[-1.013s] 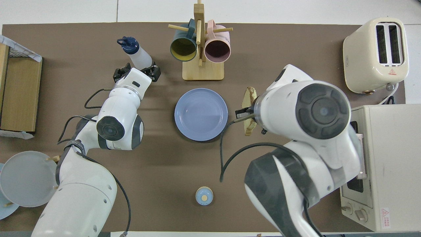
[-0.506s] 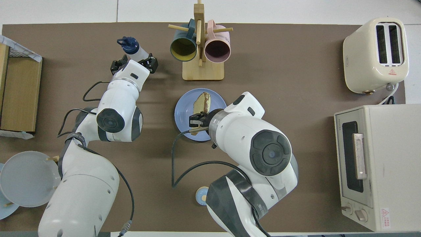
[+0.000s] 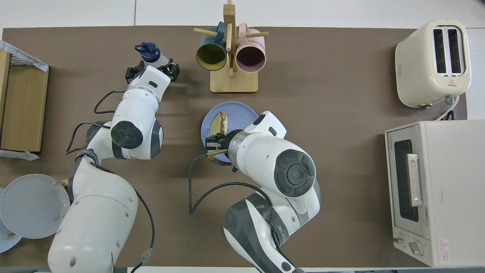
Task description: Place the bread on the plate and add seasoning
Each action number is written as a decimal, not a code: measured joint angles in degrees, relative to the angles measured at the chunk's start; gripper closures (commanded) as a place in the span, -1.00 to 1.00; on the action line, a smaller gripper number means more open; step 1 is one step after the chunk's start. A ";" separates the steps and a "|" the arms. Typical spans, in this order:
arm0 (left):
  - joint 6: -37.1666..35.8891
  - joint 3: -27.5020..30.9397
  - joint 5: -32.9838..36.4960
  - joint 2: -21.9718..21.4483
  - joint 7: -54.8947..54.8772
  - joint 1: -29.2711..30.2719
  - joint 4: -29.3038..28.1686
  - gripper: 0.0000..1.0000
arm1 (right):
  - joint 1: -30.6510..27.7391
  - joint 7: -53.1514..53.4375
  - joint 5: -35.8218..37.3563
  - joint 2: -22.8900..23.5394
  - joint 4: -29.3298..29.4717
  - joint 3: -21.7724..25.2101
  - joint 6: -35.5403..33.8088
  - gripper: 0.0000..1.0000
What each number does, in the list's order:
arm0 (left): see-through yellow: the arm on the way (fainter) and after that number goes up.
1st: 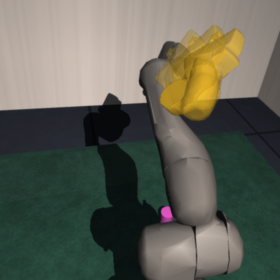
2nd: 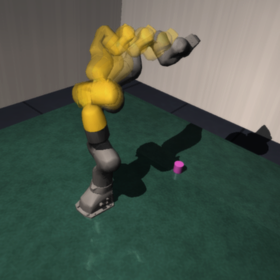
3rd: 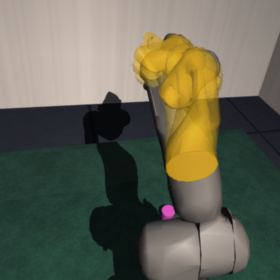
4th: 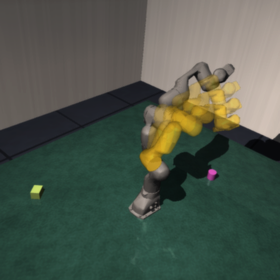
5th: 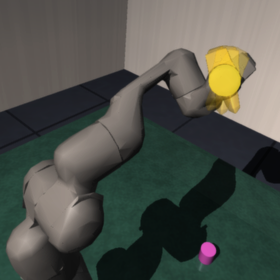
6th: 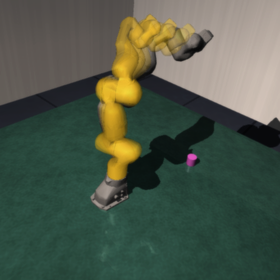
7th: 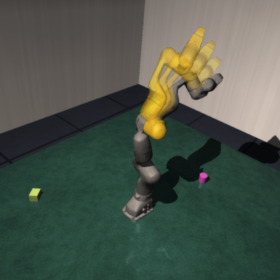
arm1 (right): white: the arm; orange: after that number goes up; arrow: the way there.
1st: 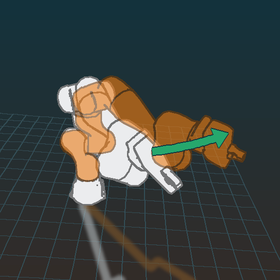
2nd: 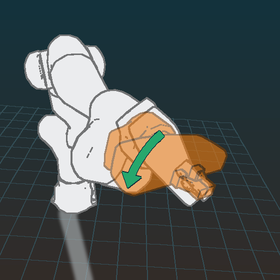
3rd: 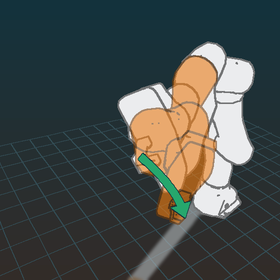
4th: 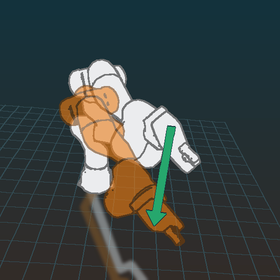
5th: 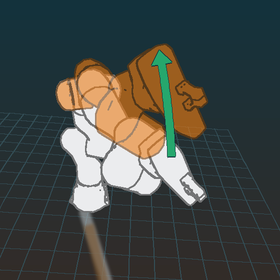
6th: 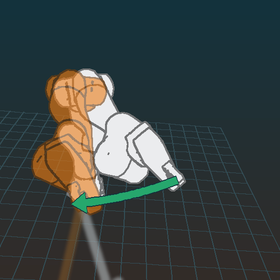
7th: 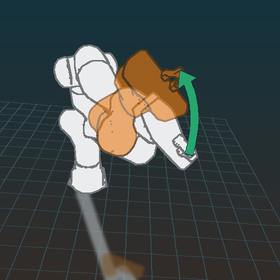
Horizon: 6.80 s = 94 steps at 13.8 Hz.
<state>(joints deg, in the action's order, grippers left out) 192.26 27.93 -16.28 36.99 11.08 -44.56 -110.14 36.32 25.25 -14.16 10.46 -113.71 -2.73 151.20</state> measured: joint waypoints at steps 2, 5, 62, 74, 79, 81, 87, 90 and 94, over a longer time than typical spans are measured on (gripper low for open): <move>-0.02 0.00 -0.01 0.02 0.01 0.00 0.15 -1.00 | -0.01 -3.57 -0.22 0.92 -0.32 0.14 1.59 1.00; -0.84 0.00 -0.03 0.06 0.02 0.02 0.24 -1.00 | 0.03 -5.75 -0.25 2.81 -0.57 0.20 4.75 1.00; -83.54 -1.67 3.78 -41.53 -76.00 -5.64 -4.29 1.00 | -3.79 14.40 -6.99 -4.75 19.79 0.04 -26.94 -0.02; -83.54 -1.66 3.09 -41.68 -76.26 -5.88 -4.46 1.00 | -0.39 15.42 -6.96 -2.98 19.54 -0.03 -22.63 0.43; -83.52 -1.59 2.47 -42.41 -76.40 -5.88 -5.40 1.00 | -0.01 15.46 -6.97 -2.93 19.52 -0.03 -22.62 0.50; -83.51 -1.59 2.38 -42.54 -76.41 -5.88 -5.58 1.00 | -0.01 15.46 -6.96 -2.89 19.51 -0.02 -22.62 0.50; -83.49 -1.58 1.76 -42.58 -76.42 -5.88 -5.65 1.00 | 0.00 15.47 -6.96 -2.72 19.29 -0.02 -21.86 0.51; -83.49 -1.57 1.56 -42.58 -76.42 -5.88 -5.68 1.00 | 0.01 15.47 -6.97 -2.64 19.28 -0.02 -21.79 0.64; -83.48 -1.53 1.24 -42.58 -76.43 -5.88 -5.80 1.00 | 0.03 15.48 -6.96 -2.65 19.31 0.02 -21.58 1.00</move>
<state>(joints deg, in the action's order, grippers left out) 108.78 26.39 -15.03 -5.60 -65.35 -50.43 -115.94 36.35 40.72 -21.12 7.81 -94.40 -2.71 129.62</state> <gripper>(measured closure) 0.551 0.881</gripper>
